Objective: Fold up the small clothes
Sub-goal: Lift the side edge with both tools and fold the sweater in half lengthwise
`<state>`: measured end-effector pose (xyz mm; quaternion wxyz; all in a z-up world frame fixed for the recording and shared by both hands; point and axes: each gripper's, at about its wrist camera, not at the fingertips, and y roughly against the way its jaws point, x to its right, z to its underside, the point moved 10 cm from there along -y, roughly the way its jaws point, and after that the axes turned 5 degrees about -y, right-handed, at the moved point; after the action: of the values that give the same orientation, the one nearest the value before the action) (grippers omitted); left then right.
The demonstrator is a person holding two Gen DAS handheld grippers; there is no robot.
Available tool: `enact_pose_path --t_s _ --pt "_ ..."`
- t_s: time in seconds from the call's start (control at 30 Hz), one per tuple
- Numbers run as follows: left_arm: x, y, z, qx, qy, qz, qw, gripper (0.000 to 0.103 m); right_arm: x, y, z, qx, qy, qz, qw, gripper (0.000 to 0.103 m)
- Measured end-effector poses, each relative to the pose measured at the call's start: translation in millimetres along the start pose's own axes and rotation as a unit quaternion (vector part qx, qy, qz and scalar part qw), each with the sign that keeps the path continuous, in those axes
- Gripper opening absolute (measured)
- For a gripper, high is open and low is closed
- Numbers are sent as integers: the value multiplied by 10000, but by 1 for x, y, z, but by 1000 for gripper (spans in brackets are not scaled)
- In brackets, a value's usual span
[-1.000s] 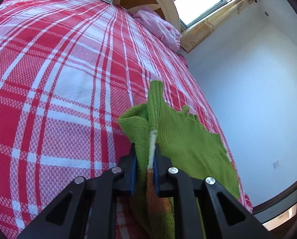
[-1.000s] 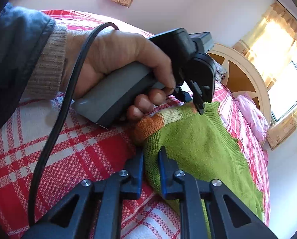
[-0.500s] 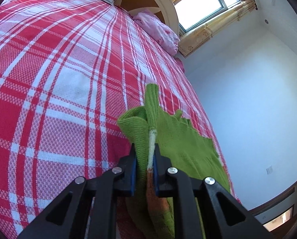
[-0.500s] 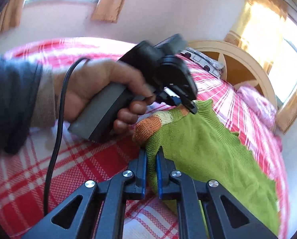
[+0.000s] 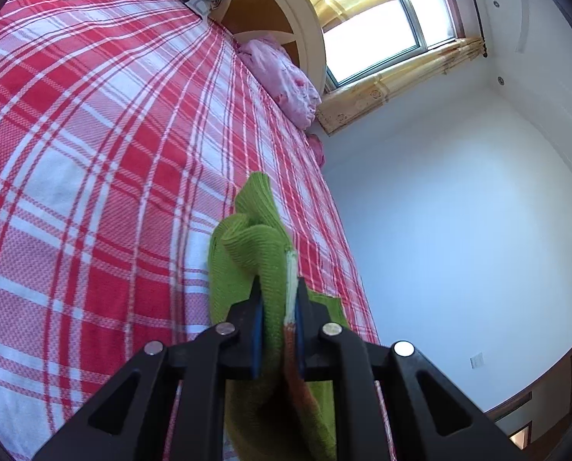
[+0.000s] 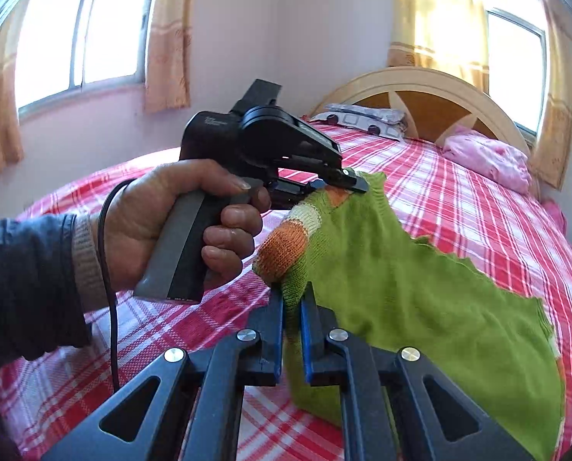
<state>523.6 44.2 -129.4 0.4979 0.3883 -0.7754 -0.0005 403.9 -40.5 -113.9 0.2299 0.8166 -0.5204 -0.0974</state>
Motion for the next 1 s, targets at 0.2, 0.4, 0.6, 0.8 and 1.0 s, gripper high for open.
enact_pose_path --t_s 0.2,0.4,0.6,0.8,1.0 --pt "31 -18 0 -47 -188 95 9998 14 25 17 1 169 -263 52 9995 7" --pt "68 -34 3 -108 -408 153 9990 14 51 38 2 288 -603 -13 9978 7" --pt "100 -59 11 -227 -540 260 9979 14 86 59 6 390 -1007 -33 9941 7" --pt "125 -90 24 -440 -671 265 9964 14 120 77 20 406 -1356 53 9899 7" --pt "141 -118 41 -666 -775 201 9946 12 154 90 36 369 -1823 58 9825 7"
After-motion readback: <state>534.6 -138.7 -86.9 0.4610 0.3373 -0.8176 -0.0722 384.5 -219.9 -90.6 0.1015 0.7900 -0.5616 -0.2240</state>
